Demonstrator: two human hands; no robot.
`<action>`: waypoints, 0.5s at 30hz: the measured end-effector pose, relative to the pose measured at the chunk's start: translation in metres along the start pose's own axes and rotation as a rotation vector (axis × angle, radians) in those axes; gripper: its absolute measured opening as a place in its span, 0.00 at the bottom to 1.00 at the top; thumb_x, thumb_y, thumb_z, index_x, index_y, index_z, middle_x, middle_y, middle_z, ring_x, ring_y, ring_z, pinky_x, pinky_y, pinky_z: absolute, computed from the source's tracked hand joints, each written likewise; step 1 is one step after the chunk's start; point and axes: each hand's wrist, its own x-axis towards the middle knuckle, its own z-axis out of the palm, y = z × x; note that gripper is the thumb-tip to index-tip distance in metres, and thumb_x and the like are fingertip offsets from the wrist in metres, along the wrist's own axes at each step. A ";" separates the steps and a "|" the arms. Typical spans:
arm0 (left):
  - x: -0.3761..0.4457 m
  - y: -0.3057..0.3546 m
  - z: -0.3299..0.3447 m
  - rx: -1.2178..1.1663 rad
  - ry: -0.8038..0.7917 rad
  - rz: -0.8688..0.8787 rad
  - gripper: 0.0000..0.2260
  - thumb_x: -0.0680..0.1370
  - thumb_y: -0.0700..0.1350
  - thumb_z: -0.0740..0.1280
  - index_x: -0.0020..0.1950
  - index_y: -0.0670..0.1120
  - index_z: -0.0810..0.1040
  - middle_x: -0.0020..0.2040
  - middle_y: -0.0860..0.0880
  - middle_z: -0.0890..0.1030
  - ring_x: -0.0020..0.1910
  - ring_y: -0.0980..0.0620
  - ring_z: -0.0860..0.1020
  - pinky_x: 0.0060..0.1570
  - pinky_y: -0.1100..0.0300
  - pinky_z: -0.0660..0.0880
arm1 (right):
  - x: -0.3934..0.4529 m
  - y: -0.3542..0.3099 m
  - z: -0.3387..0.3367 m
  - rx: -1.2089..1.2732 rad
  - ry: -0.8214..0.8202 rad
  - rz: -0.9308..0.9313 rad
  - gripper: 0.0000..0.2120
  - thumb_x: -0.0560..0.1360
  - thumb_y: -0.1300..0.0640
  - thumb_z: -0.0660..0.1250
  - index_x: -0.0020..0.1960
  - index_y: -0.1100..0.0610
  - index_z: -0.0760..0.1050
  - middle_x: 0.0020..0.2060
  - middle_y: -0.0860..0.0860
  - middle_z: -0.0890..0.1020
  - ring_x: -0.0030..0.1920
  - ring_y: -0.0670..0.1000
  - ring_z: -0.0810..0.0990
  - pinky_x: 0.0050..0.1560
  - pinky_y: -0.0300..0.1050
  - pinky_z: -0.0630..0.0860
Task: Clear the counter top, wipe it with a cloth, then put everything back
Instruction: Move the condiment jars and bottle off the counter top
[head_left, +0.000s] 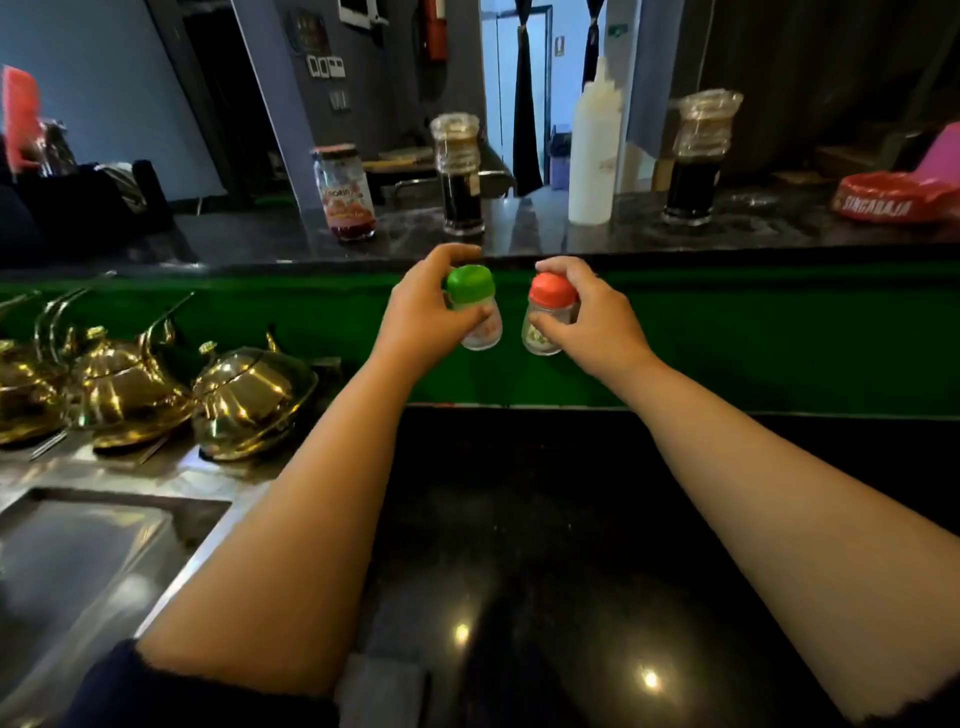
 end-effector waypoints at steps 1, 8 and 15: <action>-0.017 -0.010 0.005 0.002 -0.008 -0.030 0.25 0.69 0.44 0.75 0.64 0.53 0.74 0.57 0.51 0.79 0.53 0.52 0.79 0.55 0.55 0.77 | -0.015 0.006 0.010 0.004 -0.019 0.016 0.24 0.71 0.58 0.73 0.65 0.51 0.71 0.59 0.52 0.77 0.56 0.50 0.76 0.54 0.39 0.69; -0.131 -0.095 0.057 0.029 -0.086 -0.267 0.25 0.63 0.43 0.76 0.61 0.45 0.79 0.55 0.45 0.79 0.55 0.47 0.78 0.58 0.56 0.74 | -0.113 0.052 0.089 -0.006 -0.214 0.181 0.27 0.67 0.61 0.76 0.64 0.56 0.72 0.59 0.52 0.78 0.59 0.50 0.76 0.52 0.33 0.64; -0.196 -0.133 0.077 0.082 -0.141 -0.389 0.25 0.64 0.38 0.76 0.60 0.45 0.78 0.54 0.46 0.77 0.53 0.49 0.76 0.48 0.69 0.65 | -0.176 0.082 0.132 -0.024 -0.322 0.321 0.24 0.65 0.61 0.76 0.59 0.54 0.74 0.54 0.51 0.79 0.53 0.51 0.78 0.49 0.36 0.68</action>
